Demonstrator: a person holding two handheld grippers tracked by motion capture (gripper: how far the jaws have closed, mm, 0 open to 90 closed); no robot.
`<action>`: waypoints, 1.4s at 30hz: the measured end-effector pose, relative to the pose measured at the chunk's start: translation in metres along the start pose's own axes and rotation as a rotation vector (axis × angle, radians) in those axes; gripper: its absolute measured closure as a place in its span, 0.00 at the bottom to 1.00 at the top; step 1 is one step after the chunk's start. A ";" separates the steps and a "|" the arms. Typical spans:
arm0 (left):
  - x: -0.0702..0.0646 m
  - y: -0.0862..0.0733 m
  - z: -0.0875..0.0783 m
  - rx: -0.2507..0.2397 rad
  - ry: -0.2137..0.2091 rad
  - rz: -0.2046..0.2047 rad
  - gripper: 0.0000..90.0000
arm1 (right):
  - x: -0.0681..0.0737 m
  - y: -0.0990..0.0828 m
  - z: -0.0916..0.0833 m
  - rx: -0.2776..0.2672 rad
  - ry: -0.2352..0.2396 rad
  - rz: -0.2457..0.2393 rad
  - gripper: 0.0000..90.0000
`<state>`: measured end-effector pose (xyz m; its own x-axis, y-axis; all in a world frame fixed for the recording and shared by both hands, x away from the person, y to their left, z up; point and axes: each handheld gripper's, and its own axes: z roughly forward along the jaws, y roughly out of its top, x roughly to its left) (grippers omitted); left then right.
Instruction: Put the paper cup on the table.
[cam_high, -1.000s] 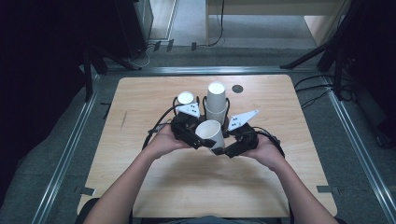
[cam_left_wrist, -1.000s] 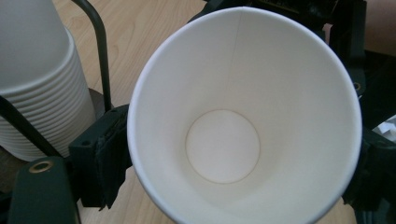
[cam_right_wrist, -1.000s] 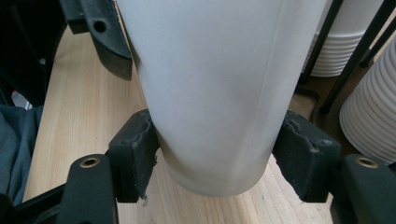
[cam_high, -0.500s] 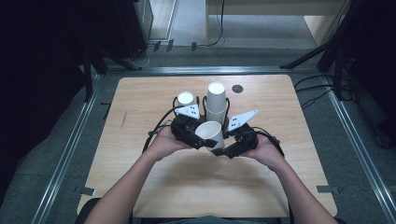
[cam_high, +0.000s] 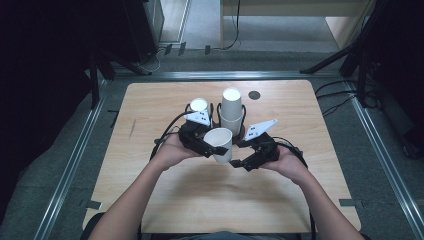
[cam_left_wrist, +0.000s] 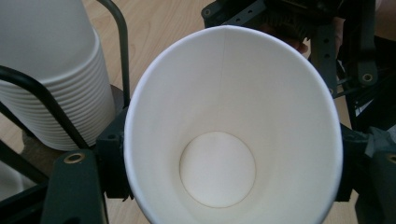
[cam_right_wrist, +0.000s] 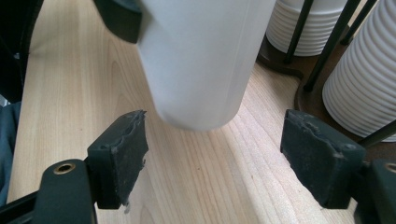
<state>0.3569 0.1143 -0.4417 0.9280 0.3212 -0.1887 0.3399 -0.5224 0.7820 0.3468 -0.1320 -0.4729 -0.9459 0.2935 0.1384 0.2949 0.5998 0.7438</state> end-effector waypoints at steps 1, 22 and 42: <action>0.000 0.000 -0.001 0.003 0.004 0.003 0.27 | 0.000 0.000 -0.001 -0.002 0.001 -0.001 0.25; 0.002 -0.013 -0.019 0.062 0.049 0.007 0.27 | -0.007 -0.009 -0.020 -0.006 -0.079 0.002 0.25; 0.014 -0.033 -0.048 0.027 0.096 -0.036 0.27 | -0.025 -0.012 -0.051 -0.044 -0.122 0.003 0.25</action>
<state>0.3512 0.1738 -0.4412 0.8968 0.4135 -0.1572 0.3775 -0.5301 0.7593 0.3601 -0.1844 -0.4523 -0.9206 0.3855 0.0620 0.2892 0.5664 0.7717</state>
